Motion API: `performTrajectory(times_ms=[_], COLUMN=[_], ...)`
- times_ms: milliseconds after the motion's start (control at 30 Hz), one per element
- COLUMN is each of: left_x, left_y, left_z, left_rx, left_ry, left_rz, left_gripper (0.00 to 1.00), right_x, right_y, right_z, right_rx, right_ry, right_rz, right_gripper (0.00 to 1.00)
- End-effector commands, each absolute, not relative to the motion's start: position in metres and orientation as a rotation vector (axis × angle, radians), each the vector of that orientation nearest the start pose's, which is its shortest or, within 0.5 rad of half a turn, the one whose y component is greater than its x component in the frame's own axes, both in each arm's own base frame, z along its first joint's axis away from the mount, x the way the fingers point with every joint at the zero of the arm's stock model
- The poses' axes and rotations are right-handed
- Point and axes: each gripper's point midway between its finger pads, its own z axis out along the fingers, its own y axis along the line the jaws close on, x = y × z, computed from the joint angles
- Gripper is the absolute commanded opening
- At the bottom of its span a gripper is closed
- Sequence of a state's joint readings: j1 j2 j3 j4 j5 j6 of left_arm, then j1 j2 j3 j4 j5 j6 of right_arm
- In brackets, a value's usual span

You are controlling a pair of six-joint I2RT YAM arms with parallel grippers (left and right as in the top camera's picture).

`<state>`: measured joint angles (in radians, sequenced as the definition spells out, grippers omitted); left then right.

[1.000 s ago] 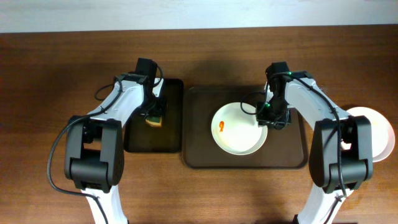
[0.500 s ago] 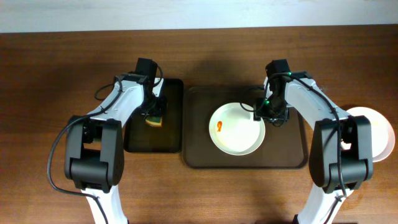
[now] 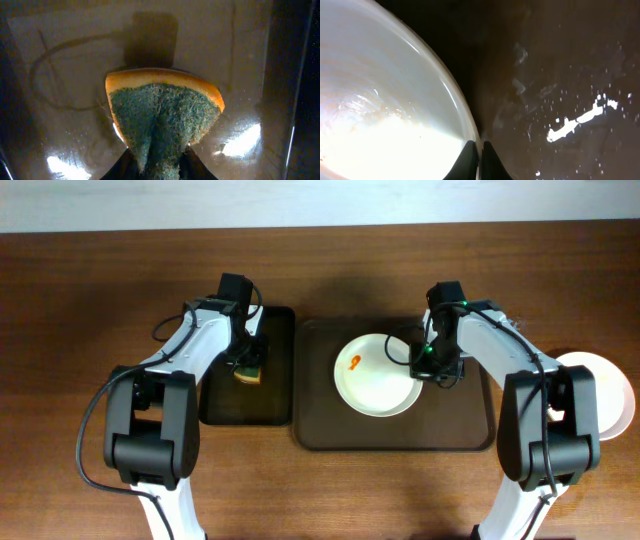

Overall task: Clean dirty plates on tray and stack at the side
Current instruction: 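Scrub the held plate with the sponge in the left gripper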

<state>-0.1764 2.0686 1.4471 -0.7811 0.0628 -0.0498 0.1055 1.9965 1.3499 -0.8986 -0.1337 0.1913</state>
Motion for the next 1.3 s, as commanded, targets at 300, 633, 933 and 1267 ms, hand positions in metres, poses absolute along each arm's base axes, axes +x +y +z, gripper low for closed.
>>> performTrajectory(times_ms=[300,633,933,1267], left_x=[0.428,0.397,0.427,0.415], left_y=[-0.077,-0.065,-0.080,-0.253], left_z=[0.108,0.102,0.110,0.120], left_rx=[0.316,0.127,0.117,0.703], left_ry=[2.808,2.942,2.811,2.559], left_rz=[-0.031,0.024,0.015,-0.608], left_gripper=[0.00,0.00,0.00,0.00], right_x=[0.362,0.362,0.360,0.358], right_y=[0.058,0.058,0.059,0.062], right_z=[0.004,0.004,0.004,0.004], right_rx=[0.133,0.134,0.136,0.134], right_ry=[3.124,3.127,3.134,3.143], right_rz=[0.190,0.189,0.196,0.230], right_gripper=[0.04,0.04,0.04,0.04])
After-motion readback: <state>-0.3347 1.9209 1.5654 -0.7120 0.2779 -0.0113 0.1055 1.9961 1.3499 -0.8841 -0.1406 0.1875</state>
